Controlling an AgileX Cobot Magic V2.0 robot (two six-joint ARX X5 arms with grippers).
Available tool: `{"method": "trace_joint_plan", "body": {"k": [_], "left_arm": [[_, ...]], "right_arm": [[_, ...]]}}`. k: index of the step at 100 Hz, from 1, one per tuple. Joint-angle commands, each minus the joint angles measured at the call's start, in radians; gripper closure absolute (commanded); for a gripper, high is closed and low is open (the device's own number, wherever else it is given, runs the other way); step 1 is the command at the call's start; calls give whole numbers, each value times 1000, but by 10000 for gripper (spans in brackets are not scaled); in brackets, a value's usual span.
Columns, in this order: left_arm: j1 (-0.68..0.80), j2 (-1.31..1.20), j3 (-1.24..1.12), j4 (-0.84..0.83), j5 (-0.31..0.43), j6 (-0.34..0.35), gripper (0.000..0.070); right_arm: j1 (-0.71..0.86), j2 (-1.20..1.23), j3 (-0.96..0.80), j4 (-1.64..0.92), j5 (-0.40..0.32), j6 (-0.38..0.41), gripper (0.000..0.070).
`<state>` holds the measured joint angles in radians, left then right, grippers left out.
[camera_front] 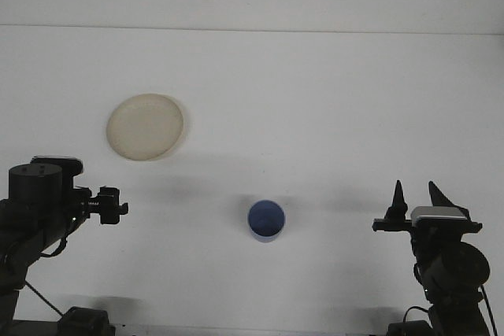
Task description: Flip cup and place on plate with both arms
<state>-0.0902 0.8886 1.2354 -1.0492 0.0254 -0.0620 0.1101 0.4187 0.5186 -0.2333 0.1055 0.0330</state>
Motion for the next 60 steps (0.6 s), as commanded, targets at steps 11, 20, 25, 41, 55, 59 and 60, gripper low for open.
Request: {"method": "trace_joint_plan", "body": {"k": [11, 20, 25, 41, 55, 59, 60], "left_arm": [[-17, 16, 21, -4, 36, -10, 236], [-37, 45, 24, -4, 87, -10, 236], [-56, 73, 32, -4, 119, -11, 237], [-169, 202, 74, 6, 160, -34, 238], [-288, 342, 126, 47, 160, -33, 237], [-321, 383, 147, 54, 160, -33, 237], [-329, 393, 152, 55, 160, -33, 238]], "right_arm": [[2, 1, 8, 13, 1, -8, 283], [2, 1, 8, 13, 2, -8, 283], [2, 1, 8, 13, 1, -8, 283], [2, 1, 8, 13, 1, -8, 283], [2, 1, 8, 13, 1, -8, 283], [2, 1, 8, 13, 1, -8, 284], [2, 1, 8, 13, 1, -8, 283]]}}
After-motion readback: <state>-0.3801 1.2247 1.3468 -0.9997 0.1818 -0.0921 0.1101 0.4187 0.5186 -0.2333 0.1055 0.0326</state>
